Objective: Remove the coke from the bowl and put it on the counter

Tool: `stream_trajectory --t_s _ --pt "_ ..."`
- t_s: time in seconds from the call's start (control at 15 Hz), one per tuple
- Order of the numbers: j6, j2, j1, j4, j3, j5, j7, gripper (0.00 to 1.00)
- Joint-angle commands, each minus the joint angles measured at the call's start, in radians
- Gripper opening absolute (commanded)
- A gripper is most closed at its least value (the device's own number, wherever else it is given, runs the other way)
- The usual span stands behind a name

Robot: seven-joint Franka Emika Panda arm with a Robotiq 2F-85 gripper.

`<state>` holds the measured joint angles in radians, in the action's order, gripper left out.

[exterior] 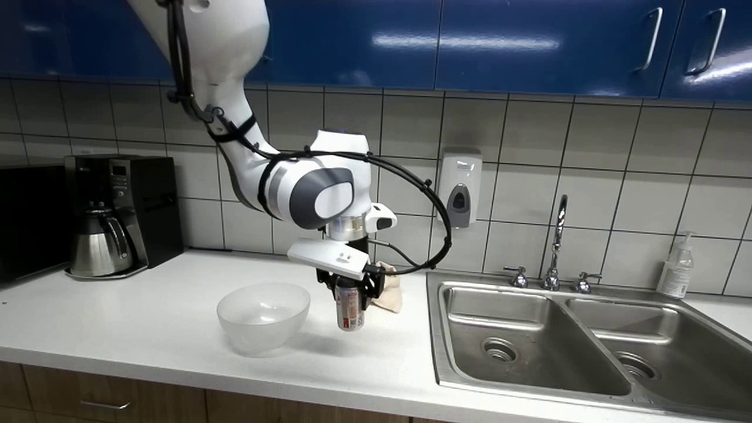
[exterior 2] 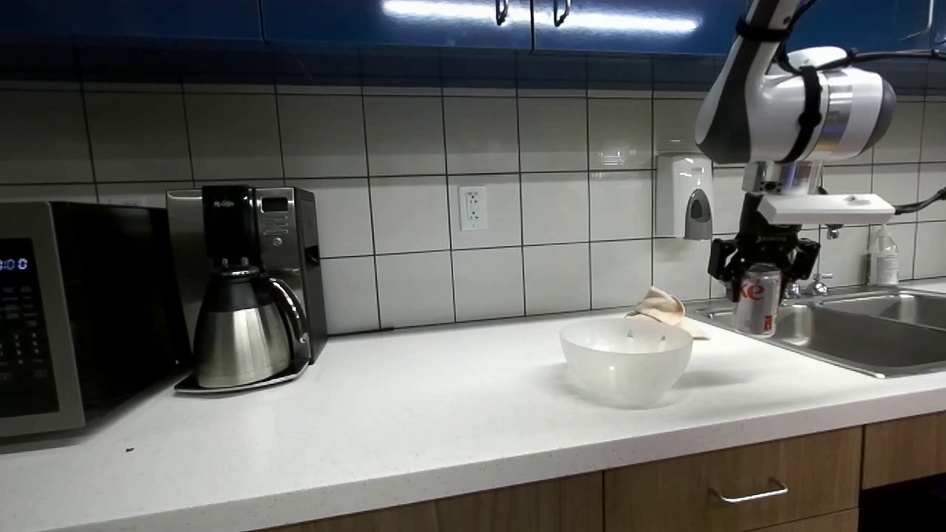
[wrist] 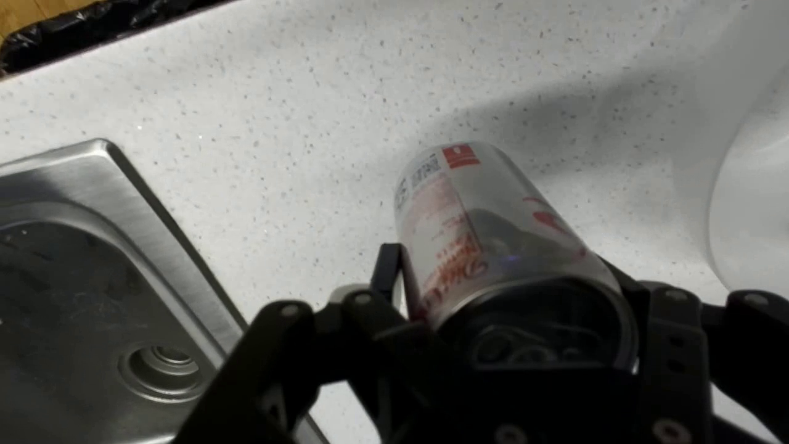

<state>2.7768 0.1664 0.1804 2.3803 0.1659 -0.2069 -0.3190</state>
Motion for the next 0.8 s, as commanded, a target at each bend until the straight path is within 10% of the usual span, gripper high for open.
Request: stream_trajectory --t_s 0.0,0.4,0.47,0.73 --pt "0.055 0.090 0.049 -0.028 -0.034 -0.101 -0.103 0.42" --pt "0.090 0.212 0.090 -0.065 -0.075 -0.190 -0.171 0.42" --pt "0.094 0.225 0.086 -0.073 -0.068 -0.181 -0.165 0.92" --pt "0.090 0.180 0.067 -0.071 -0.060 -0.159 -0.149 1.00"
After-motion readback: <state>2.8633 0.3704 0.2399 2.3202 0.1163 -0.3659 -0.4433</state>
